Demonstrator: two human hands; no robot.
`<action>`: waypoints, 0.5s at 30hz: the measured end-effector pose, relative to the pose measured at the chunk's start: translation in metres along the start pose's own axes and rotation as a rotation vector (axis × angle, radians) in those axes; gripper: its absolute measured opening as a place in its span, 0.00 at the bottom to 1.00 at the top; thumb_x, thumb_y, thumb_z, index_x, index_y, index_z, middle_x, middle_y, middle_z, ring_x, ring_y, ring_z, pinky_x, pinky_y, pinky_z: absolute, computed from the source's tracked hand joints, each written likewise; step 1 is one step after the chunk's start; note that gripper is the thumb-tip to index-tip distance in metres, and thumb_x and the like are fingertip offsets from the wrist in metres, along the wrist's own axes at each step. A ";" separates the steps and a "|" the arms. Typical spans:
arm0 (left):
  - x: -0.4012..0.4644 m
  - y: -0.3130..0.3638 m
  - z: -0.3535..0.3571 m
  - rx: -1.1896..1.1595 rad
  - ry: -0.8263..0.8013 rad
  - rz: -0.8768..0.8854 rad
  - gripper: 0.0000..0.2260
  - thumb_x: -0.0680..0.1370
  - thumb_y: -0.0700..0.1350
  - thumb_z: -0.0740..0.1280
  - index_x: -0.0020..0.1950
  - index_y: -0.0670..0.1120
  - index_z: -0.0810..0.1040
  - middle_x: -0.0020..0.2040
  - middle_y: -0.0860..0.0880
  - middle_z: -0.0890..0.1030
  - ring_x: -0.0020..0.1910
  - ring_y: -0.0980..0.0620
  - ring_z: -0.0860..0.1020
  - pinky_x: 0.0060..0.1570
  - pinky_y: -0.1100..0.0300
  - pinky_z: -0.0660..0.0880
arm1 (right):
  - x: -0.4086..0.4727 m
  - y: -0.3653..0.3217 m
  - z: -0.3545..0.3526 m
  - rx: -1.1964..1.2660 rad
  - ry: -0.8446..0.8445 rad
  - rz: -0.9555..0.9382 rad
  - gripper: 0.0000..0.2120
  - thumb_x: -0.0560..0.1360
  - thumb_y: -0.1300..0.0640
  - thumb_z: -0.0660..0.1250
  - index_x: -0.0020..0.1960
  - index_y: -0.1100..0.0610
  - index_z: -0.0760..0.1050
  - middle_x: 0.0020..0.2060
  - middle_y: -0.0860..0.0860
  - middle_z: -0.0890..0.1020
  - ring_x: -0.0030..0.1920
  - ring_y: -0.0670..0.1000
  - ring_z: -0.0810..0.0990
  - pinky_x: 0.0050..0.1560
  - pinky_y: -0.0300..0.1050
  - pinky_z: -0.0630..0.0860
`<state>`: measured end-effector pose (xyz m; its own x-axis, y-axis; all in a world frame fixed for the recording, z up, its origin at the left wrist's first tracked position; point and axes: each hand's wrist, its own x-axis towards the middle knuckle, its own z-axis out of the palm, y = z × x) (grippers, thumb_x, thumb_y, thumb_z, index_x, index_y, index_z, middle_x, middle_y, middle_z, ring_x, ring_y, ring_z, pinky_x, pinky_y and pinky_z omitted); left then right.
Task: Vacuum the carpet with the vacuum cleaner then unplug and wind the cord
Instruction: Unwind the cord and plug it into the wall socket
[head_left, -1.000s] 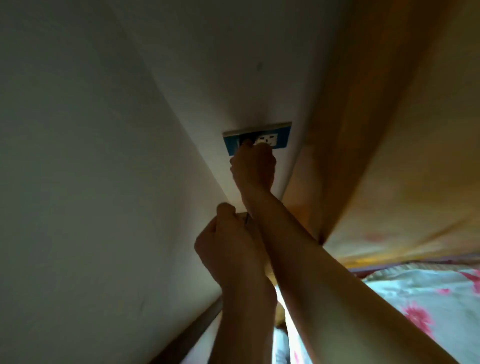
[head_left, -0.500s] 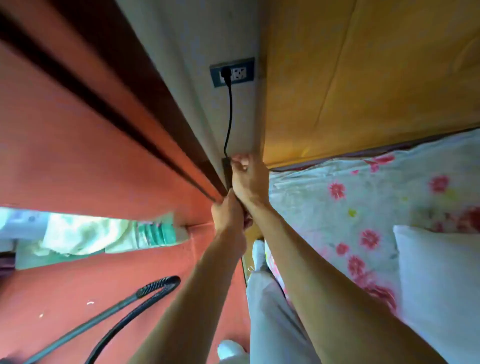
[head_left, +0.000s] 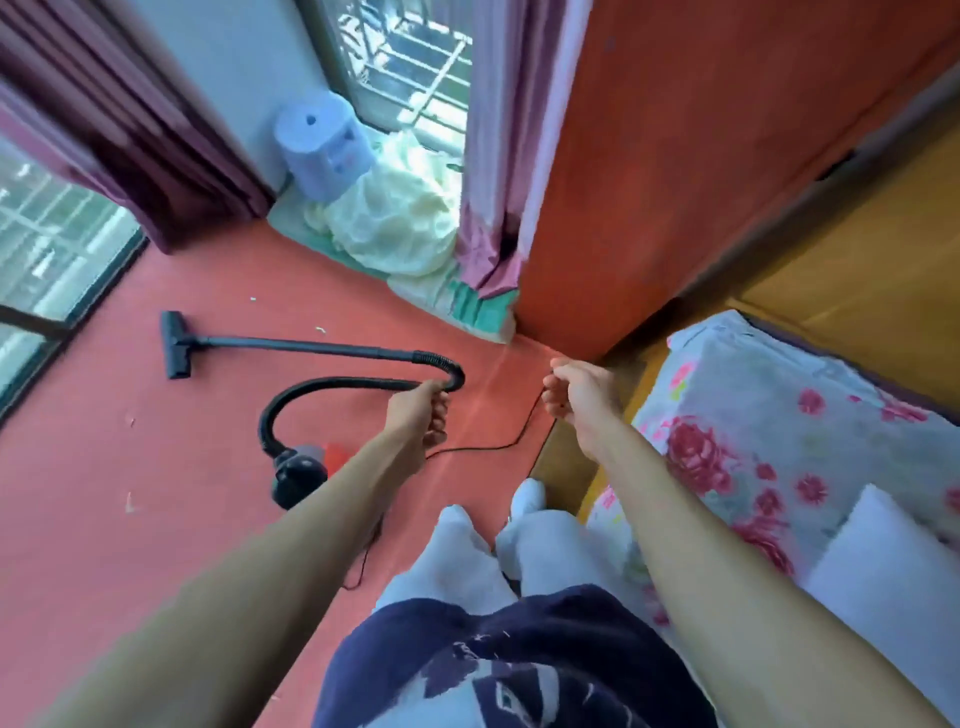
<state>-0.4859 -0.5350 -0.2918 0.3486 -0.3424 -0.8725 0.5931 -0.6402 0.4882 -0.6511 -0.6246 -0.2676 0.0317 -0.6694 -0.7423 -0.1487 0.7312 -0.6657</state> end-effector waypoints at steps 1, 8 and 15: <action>-0.004 -0.004 -0.025 -0.066 0.040 -0.002 0.12 0.76 0.43 0.62 0.32 0.47 0.69 0.20 0.55 0.65 0.15 0.59 0.58 0.18 0.72 0.53 | -0.006 0.001 0.016 -0.067 -0.045 0.003 0.07 0.78 0.66 0.60 0.51 0.59 0.75 0.31 0.53 0.76 0.21 0.46 0.73 0.24 0.36 0.70; -0.043 -0.030 -0.156 -0.393 0.277 0.043 0.14 0.78 0.44 0.60 0.33 0.47 0.68 0.20 0.54 0.64 0.15 0.59 0.58 0.17 0.72 0.54 | -0.029 0.021 0.126 -0.436 -0.305 -0.019 0.06 0.78 0.64 0.60 0.48 0.58 0.75 0.31 0.52 0.76 0.24 0.47 0.74 0.21 0.33 0.69; -0.070 -0.097 -0.255 -0.615 0.423 0.001 0.13 0.77 0.43 0.61 0.32 0.46 0.69 0.21 0.54 0.65 0.16 0.58 0.58 0.17 0.69 0.54 | -0.076 0.101 0.211 -0.647 -0.475 0.078 0.09 0.77 0.64 0.61 0.41 0.57 0.76 0.30 0.53 0.75 0.23 0.48 0.71 0.20 0.34 0.67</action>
<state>-0.3828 -0.2729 -0.2731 0.5254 0.0308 -0.8503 0.8482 -0.0974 0.5206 -0.4603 -0.4723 -0.2946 0.3930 -0.3860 -0.8346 -0.7059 0.4549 -0.5428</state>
